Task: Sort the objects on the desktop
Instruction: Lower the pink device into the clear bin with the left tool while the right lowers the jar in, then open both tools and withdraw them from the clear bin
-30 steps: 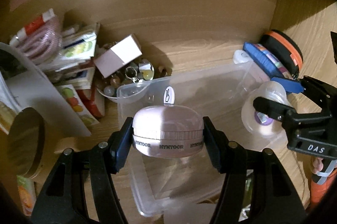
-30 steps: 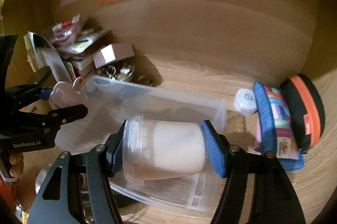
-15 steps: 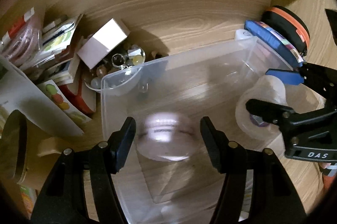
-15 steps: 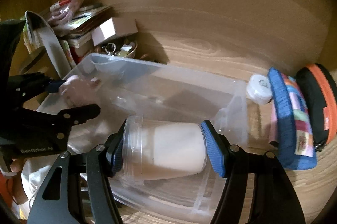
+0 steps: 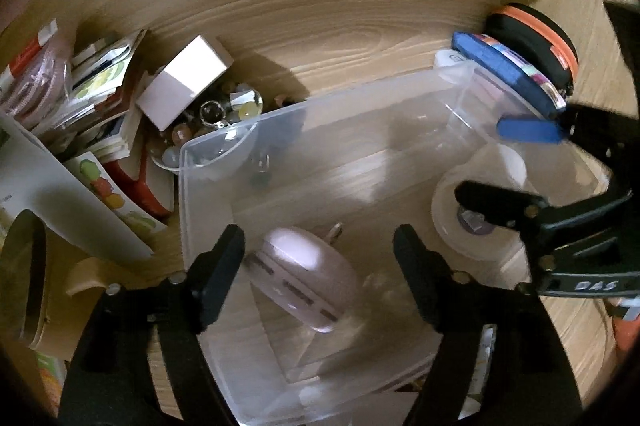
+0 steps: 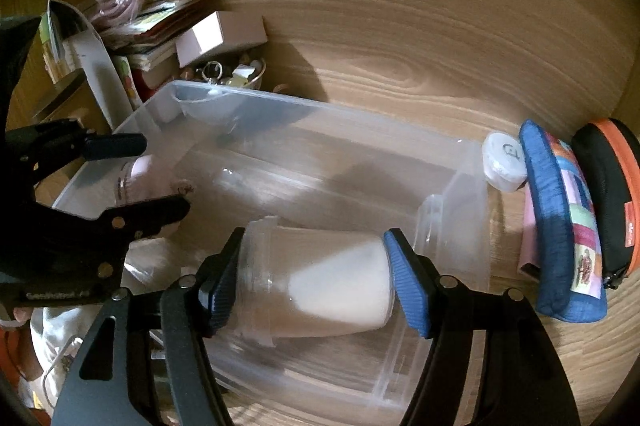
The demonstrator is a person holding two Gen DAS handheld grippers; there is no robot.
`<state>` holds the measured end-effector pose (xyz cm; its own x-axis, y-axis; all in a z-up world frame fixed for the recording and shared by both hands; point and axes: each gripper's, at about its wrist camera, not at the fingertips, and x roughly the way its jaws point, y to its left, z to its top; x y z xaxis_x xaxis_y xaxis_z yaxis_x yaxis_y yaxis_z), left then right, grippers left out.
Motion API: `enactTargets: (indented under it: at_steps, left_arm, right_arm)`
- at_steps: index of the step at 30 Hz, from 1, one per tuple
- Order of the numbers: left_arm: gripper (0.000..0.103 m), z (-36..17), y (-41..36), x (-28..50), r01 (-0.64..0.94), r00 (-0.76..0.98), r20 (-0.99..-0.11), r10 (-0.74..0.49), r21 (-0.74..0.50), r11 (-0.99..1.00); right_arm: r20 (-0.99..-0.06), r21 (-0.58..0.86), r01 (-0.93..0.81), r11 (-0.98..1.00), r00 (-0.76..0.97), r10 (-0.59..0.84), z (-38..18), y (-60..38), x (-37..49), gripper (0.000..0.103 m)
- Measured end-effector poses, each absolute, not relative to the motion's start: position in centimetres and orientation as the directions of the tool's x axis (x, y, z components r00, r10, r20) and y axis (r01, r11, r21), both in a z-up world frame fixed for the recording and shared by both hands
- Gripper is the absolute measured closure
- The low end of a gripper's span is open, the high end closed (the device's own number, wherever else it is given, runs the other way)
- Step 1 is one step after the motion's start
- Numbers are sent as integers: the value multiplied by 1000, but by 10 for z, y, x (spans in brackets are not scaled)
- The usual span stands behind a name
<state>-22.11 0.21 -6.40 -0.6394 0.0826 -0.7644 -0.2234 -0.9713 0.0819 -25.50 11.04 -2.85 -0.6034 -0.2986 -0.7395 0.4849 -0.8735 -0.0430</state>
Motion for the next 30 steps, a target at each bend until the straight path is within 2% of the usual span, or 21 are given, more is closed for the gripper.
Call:
enactTargets:
  at_steps: [2, 3, 8, 15, 24, 28, 30]
  left_arm:
    - [21, -63, 3, -220, -215, -650, -757, 66, 100, -972]
    - [20, -63, 3, -219, -217, -651, -756, 69, 97, -971]
    - [10, -61, 0, -219, -215, -651, -755, 81, 81, -973]
    - [9, -53, -5, -215, -200, -653, -753, 84, 64, -978]
    - [7, -27, -16, -189, -157, -692, -718, 69, 57, -986]
    - [6, -15, -18, -171, -136, -720, -692, 47, 74, -988]
    - [4, -9, -19, -161, -129, -733, -679, 38, 84, -988]
  right_arm:
    - [-719, -37, 485, -874, -620, -314, -21, 114, -251, 23]
    - [-712, -34, 485, -874, -625, -319, -20, 115, -249, 20]
    - [-694, -57, 466, -883, -655, -301, -13, 118, -246, 20]
    - [-671, -60, 433, -899, -685, -285, 3, 130, -242, 19]
    - [-614, -85, 420, -903, -736, -285, 33, 139, -208, 14]
    - [-591, -106, 414, -904, -758, -278, 44, 141, -189, 6]
    - [-576, -117, 412, -903, -769, -276, 48, 141, -179, 6]
